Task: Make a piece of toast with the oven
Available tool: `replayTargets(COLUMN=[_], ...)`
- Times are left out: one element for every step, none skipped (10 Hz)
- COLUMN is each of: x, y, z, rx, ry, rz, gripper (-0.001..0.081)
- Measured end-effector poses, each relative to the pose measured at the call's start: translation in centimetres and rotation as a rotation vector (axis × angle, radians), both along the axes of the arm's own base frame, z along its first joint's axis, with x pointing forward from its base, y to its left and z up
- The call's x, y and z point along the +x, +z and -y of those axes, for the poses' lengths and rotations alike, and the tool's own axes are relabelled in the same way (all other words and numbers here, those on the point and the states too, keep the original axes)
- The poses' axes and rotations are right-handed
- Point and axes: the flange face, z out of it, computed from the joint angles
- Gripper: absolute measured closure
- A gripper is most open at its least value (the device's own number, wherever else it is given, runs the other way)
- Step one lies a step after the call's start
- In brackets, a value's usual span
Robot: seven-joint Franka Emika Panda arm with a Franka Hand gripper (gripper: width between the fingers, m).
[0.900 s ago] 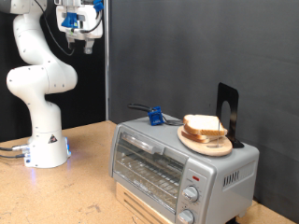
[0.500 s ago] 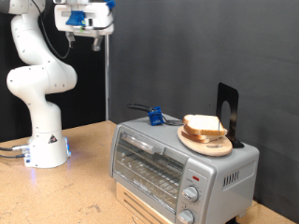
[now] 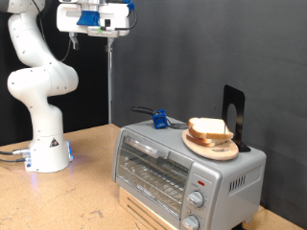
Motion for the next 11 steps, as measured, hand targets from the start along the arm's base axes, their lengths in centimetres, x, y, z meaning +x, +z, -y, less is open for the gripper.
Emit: replayTargets(x=[0.9, 2.3, 4.0, 3.8, 3.4, 3.2, 3.5, 4.4, 5.6, 6.9, 8.2], y=[-0.1, -0.5, -0.8, -0.8, -0.8, -1.0, -1.6, -2.8, -4.1, -5.4, -6.8], z=[0.0, -0.1, -0.5, -0.4, -0.2, 0.3, 1.0, 1.7, 2.0, 2.0, 2.0], rx=[0.011, 0.007, 0.003, 0.006, 0.010, 0.017, 0.029, 0.039, 0.053, 0.072, 0.080], ry=[0.129, 0.258, 0.354, 0.310, 0.381, 0.490, 0.604, 0.654, 0.645, 0.626, 0.619], rz=[0.027, 0.043, 0.038, 0.038, 0.042, 0.067, 0.121, 0.162, 0.173, 0.166, 0.157], gripper=[-0.0002, -0.0002, -0.0002, -0.0002, -0.0002, -0.0002, -0.0002, -0.0002, -0.0002, -0.0002, -0.0002])
